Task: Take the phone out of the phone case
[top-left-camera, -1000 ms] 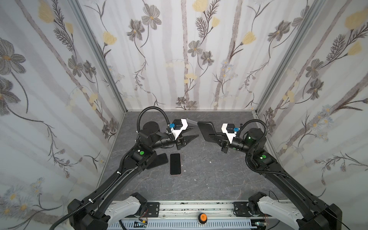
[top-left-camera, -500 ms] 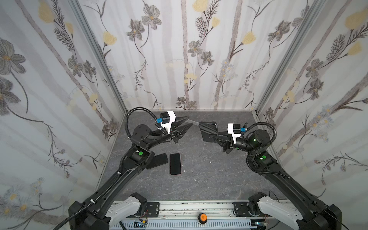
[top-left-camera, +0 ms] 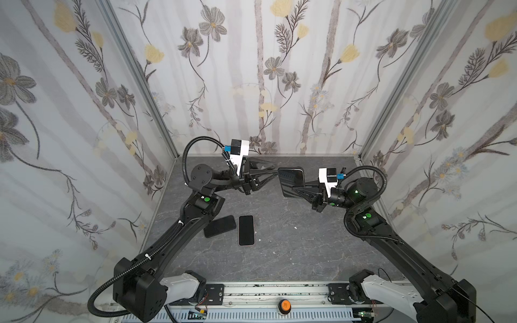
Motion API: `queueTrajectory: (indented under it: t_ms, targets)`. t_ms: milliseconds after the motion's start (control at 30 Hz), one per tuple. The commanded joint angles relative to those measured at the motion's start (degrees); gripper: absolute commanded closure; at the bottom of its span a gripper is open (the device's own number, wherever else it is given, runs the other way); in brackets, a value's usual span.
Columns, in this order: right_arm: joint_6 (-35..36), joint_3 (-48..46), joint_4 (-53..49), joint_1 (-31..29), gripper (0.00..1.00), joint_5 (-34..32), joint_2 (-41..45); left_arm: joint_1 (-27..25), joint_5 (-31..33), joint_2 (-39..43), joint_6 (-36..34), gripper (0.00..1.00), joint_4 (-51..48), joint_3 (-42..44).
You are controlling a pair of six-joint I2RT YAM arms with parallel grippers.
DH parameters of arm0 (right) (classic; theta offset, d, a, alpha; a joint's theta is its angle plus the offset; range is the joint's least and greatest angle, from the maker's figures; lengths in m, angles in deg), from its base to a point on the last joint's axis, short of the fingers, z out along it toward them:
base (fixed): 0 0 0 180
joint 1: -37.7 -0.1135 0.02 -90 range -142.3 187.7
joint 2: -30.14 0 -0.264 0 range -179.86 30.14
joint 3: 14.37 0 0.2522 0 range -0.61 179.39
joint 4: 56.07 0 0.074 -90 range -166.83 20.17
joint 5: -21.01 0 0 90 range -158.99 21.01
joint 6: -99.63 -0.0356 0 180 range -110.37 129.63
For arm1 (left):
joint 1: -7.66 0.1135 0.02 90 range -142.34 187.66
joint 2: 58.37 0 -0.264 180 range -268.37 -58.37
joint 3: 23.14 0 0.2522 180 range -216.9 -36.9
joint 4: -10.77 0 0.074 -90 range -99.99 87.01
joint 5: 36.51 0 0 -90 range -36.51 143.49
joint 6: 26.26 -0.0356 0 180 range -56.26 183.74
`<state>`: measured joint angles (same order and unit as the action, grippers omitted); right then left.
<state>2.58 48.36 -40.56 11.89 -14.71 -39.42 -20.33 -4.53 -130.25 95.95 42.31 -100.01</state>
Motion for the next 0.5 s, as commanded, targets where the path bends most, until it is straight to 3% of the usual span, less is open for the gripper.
queueTrajectory:
  t_ms: [0,467]
  targets:
    - [-0.44,0.95,3.59,0.03,1.00,1.75,-0.19,0.38,-2.93,0.05,3.08,0.66,3.46,-0.44]
    - [-0.16,0.91,2.53,-0.08,1.00,2.24,0.30,0.83,-5.13,-0.01,1.89,0.64,3.57,-0.49]
